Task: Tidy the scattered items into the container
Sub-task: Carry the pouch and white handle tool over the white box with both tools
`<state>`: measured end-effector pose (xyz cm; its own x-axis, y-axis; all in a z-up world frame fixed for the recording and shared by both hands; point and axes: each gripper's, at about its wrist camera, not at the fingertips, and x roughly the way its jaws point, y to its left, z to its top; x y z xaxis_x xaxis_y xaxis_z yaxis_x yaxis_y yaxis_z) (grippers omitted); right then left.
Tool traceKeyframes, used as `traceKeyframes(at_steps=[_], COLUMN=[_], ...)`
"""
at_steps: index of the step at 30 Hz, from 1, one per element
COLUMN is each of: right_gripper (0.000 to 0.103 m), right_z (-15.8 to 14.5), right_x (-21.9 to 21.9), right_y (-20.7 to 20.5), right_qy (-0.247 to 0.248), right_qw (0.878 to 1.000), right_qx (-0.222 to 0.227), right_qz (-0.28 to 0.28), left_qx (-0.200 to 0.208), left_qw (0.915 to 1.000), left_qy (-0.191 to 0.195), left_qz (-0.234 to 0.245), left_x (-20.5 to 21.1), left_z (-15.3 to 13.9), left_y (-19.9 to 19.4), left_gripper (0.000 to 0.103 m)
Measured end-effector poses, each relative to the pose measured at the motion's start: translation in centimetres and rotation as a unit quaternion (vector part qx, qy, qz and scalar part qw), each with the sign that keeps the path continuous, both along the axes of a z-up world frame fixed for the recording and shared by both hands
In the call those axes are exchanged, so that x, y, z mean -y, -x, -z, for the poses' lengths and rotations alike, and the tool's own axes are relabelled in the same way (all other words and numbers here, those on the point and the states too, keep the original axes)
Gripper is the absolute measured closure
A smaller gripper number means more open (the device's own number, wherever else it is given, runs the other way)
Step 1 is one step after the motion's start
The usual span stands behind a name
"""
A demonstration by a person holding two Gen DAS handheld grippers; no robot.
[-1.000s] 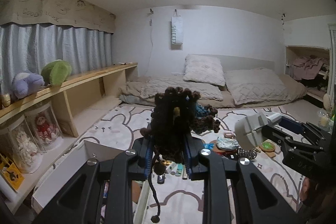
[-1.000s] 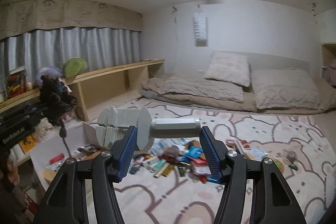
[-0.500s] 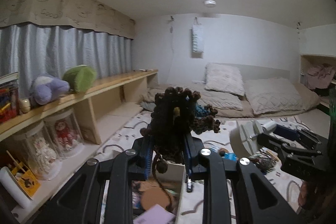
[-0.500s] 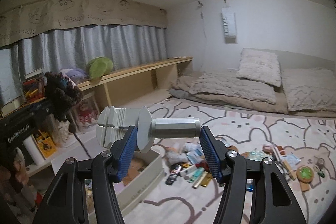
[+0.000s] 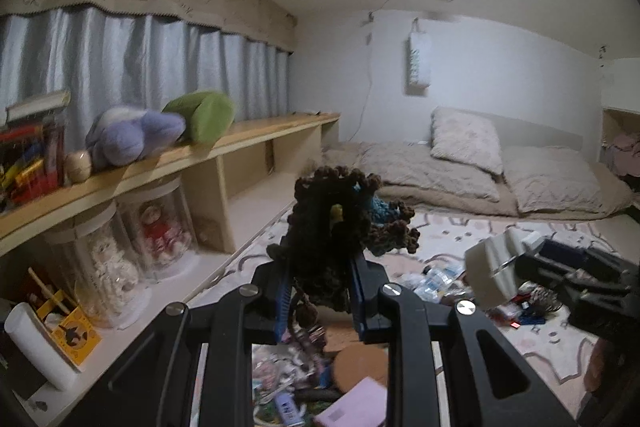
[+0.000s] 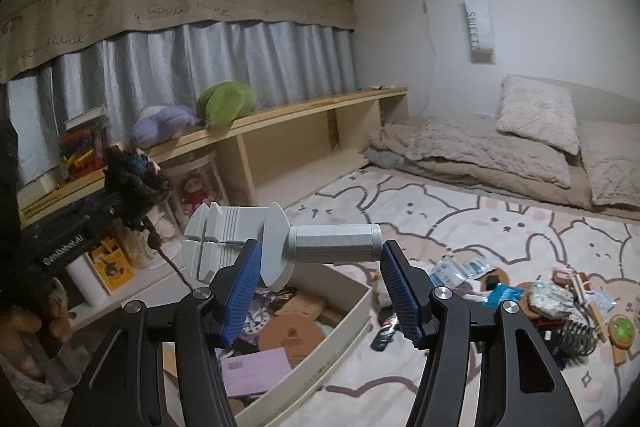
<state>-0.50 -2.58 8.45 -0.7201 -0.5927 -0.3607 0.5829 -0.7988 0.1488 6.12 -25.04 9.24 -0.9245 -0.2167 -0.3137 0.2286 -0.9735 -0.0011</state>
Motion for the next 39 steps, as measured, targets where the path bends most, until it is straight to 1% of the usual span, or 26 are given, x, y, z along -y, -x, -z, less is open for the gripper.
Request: traceKeyframes(at_steps=[4, 7, 14, 16, 18, 24, 27, 31, 34, 36, 39], right_gripper=[0.042, 0.042, 0.042, 0.042, 0.042, 0.042, 0.042, 0.042, 0.042, 0.042, 0.042], right_z=[0.7, 1.3, 2.8, 3.3, 3.8, 4.9, 5.3, 5.8, 6.1, 6.2, 6.4], right_x=[1.2, 2.0, 3.5, 3.8, 4.0, 4.4, 4.5, 4.4, 4.2, 4.0, 3.9], right_y=[0.4, 0.6, 1.2, 1.4, 1.6, 2.1, 2.4, 2.7, 2.9, 3.0, 3.2], right_qy=[-0.002, -0.007, -0.022, -0.025, -0.028, -0.033, -0.036, -0.039, -0.039, -0.039, -0.039], right_qw=[1.000, 1.000, 0.999, 0.999, 0.998, 0.998, 0.997, 0.997, 0.997, 0.996, 0.996], right_qx=[0.011, 0.017, 0.033, 0.039, 0.043, 0.057, 0.063, 0.069, 0.071, 0.073, 0.077], right_qz=[-0.009, -0.013, -0.019, -0.020, -0.020, -0.021, -0.021, -0.019, -0.018, -0.016, -0.015], left_qx=[0.022, 0.036, 0.062, 0.079, 0.093, 0.137, 0.165, 0.207, 0.241, 0.257, 0.285], left_qw=[0.9996, 0.9993, 0.9973, 0.9958, 0.9947, 0.9900, 0.9848, 0.9765, 0.9679, 0.9635, 0.9567], left_qy=[0.004, 0.008, 0.039, 0.046, 0.044, 0.020, 0.001, 0.008, -0.018, -0.028, -0.025], left_qz=[-0.017, -0.006, 0.000, 0.000, 0.006, 0.025, 0.054, 0.060, 0.070, 0.070, 0.054], left_x=[2.1, 2.8, 3.6, 3.9, 4.2, 5.1, 4.9, 3.8, 3.7, 3.7, 4.0], left_z=[1.4, 2.0, 3.3, 3.9, 4.5, 6.3, 7.8, 10.2, 12.1, 13.1, 14.7], left_y=[1.2, 2.8, 6.8, 8.2, 9.5, 12.5, 13.6, 15.0, 15.8, 16.0, 16.2], left_gripper=[0.078, 0.078, 0.078, 0.078, 0.078, 0.078, 0.078, 0.078, 0.078, 0.078, 0.078])
